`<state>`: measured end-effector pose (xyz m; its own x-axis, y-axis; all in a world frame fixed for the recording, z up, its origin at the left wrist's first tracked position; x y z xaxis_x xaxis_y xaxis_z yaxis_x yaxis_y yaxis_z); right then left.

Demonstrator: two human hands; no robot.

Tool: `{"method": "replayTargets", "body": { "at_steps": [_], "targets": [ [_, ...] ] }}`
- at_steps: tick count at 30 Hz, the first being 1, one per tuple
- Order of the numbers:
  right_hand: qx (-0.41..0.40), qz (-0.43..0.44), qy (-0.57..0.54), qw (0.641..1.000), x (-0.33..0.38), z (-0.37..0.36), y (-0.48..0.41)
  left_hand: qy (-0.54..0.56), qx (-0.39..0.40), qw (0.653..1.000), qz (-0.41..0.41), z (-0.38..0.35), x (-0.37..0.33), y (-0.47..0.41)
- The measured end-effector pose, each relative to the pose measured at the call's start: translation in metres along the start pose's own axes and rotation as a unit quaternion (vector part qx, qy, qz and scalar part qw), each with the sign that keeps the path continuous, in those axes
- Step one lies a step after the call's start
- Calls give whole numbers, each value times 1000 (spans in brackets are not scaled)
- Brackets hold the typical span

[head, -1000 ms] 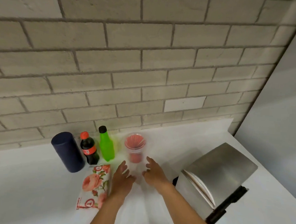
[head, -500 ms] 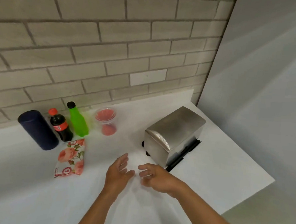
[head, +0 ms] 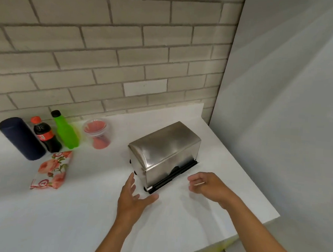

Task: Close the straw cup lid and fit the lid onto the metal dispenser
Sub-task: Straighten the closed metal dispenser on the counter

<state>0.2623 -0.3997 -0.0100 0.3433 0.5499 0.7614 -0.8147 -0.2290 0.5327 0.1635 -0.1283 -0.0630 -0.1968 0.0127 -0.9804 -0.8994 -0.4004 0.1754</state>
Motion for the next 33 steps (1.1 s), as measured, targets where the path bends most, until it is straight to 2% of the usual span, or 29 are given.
{"method": "replayTargets", "body": {
  "at_steps": [6,13,21,33],
  "targets": [
    [-76,33,-5,997,7,58,-43,-16,-108,993,-45,-36,-13,6],
    [-47,102,10,994,23,62,-82,-41,-180,981,-60,-53,-26,7],
    [-83,152,1,985,39,45,-100,-62,-180,981,-48,-49,-31,-8],
    [-127,158,52,978,66,30,-147,-75,-145,984,-68,-16,-37,-68]
  ]
}}
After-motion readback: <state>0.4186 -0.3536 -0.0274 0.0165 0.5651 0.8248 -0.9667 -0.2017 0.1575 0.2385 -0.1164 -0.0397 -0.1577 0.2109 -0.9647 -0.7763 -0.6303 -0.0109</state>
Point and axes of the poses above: each hand's wrist, its own y-axis away from the middle knuckle, its own z-axis out of the back of the hand, x = y × z, the point moved 3 cm from there along -y, towards the middle knuckle, and after that the axes turned 6 degrees about -z, right-handed, at the moved point
